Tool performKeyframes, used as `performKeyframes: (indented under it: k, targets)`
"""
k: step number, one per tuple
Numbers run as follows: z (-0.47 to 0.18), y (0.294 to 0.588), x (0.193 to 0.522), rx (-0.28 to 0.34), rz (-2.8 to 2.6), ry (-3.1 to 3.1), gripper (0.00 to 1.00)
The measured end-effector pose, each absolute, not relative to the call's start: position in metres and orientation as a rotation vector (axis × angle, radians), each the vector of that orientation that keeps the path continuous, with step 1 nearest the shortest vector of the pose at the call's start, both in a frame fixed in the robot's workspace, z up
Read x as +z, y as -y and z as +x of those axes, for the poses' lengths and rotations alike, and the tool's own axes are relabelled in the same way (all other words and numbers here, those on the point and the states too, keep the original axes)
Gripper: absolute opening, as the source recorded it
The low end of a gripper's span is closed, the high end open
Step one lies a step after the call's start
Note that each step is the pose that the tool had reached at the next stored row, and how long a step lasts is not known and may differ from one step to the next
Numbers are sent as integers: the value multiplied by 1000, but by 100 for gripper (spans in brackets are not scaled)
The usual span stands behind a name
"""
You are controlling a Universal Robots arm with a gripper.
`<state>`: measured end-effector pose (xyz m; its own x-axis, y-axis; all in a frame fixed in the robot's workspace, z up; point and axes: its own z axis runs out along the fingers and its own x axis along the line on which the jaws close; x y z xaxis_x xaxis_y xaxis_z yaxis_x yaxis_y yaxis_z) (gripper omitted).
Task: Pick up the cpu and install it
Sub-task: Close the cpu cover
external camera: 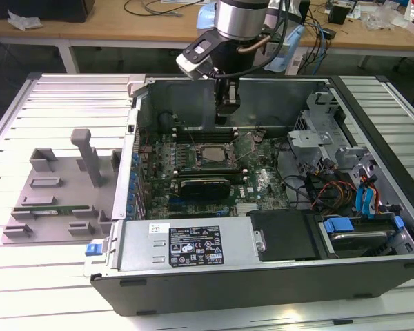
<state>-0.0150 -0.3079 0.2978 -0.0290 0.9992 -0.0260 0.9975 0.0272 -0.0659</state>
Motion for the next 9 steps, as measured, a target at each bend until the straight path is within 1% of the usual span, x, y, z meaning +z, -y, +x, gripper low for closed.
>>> performKeyframes:
  k: [6, 7, 9]
  targets:
    - [10, 308, 298, 104, -2171, 2233, 11]
    - [25, 308, 298, 105, -2171, 2233, 11]
    - [37, 308, 297, 106, -2172, 2233, 11]
